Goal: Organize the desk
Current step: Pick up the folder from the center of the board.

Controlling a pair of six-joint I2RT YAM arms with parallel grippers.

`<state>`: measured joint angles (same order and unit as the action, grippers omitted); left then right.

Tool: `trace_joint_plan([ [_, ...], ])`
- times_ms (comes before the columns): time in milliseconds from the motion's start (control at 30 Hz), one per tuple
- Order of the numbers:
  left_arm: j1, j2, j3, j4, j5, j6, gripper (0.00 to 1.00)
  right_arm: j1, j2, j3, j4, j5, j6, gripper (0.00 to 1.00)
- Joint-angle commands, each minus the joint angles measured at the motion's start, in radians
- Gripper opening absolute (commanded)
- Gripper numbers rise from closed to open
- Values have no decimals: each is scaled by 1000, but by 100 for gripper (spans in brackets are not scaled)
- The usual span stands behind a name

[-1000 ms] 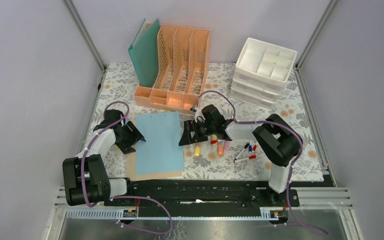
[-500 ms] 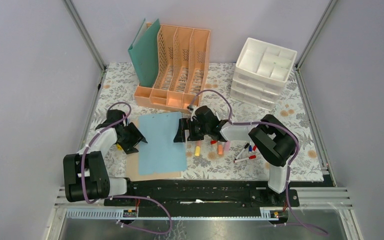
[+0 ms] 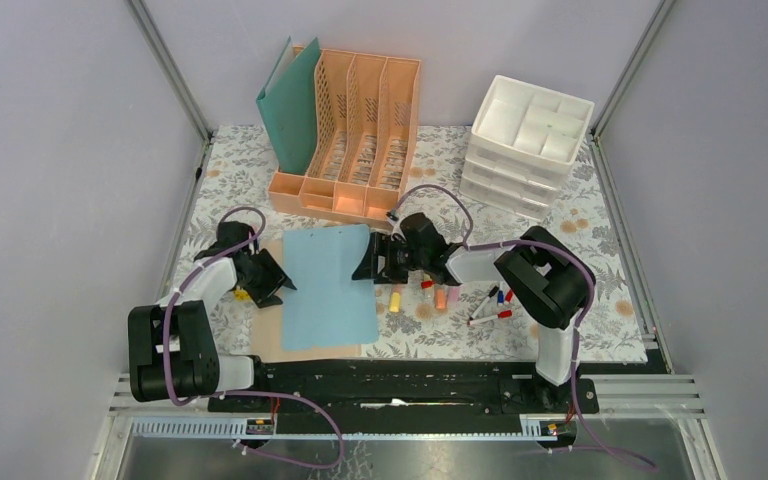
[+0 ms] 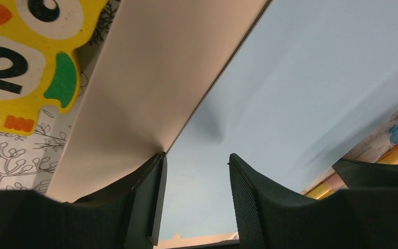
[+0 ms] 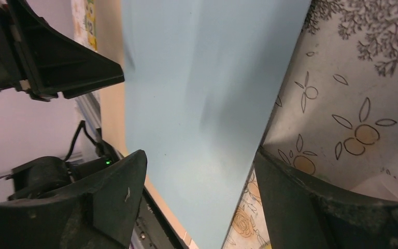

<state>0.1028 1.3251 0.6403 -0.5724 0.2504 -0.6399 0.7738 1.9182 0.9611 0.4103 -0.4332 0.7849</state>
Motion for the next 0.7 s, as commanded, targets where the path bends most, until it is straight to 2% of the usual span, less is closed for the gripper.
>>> trace_joint_plan([
  [0,-30,19,-40,33,73,-32,51,0,4,-57,283,-204,168,80],
  [200,-32,29,-49,54,108,-30,51,0,-51,-77,362,-232,143,80],
  [433,-32,23,-59,74,157,-29,53,-12,-88,-43,367,-280,138,79],
  [667,-32,3,-82,109,215,-40,53,-21,-110,-41,391,-310,203,79],
])
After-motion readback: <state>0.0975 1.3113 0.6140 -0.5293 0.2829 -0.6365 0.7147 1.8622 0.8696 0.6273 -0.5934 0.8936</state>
